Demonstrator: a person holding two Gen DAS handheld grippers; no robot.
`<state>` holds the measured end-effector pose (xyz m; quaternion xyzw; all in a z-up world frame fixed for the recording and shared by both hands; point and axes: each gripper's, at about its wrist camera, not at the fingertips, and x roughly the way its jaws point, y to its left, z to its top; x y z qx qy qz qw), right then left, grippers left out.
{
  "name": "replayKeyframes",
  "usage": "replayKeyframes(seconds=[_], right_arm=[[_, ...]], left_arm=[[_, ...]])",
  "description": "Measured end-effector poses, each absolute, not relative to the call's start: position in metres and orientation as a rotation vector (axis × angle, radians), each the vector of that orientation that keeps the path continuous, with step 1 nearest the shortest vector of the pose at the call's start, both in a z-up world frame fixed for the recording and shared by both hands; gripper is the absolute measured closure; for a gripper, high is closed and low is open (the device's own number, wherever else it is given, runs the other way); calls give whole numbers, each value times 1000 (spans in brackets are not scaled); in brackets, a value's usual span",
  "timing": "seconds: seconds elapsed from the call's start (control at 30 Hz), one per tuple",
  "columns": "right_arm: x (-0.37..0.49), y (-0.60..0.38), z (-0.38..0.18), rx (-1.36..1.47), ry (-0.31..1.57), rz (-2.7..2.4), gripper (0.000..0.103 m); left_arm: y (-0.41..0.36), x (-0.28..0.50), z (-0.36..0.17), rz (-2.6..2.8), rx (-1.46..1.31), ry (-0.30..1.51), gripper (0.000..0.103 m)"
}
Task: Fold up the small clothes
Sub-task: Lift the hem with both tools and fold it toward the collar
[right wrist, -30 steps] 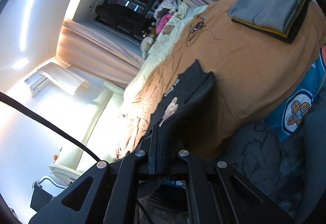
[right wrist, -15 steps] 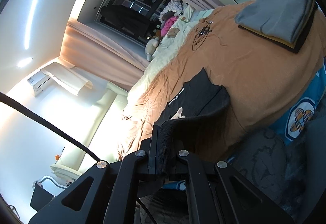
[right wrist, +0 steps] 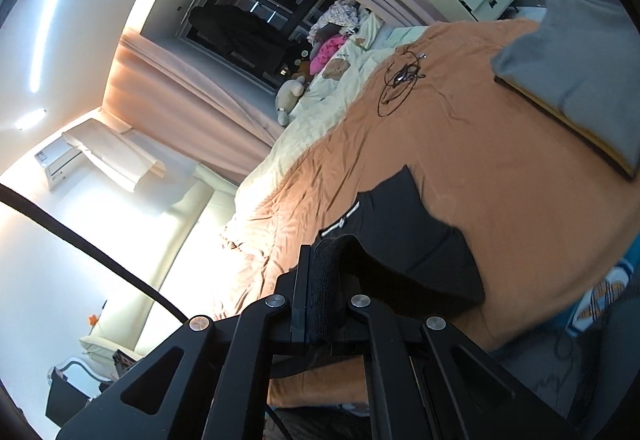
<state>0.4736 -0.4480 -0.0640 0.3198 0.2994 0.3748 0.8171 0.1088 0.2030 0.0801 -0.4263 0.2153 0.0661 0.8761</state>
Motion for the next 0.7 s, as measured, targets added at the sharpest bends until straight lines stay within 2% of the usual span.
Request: replayKeyframes(seconds=[0.3,0.7], right_arm=[[527,-403,-45,626,658,778,102],[593,-345,-41,584,741,726,102]], left_arm=[[227,178,75,179,-878,507,100],[264,267,31,230,-887,622,99]])
